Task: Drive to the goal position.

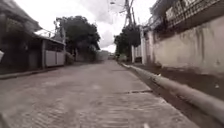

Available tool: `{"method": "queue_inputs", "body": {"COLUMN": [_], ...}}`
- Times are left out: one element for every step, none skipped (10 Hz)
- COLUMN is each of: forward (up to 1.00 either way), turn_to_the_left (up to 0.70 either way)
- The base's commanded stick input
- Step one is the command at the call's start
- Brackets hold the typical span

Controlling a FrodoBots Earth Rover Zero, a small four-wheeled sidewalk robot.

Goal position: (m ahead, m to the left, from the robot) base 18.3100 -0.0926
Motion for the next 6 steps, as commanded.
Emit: {"method": "queue_inputs", "body": {"forward": [0.7, 0.7, 0.7, 0.7, 0.7, 0.7], "turn_to_the_left": [0.0, 0.0, 0.0, 0.0, 0.0, 0.0]}}
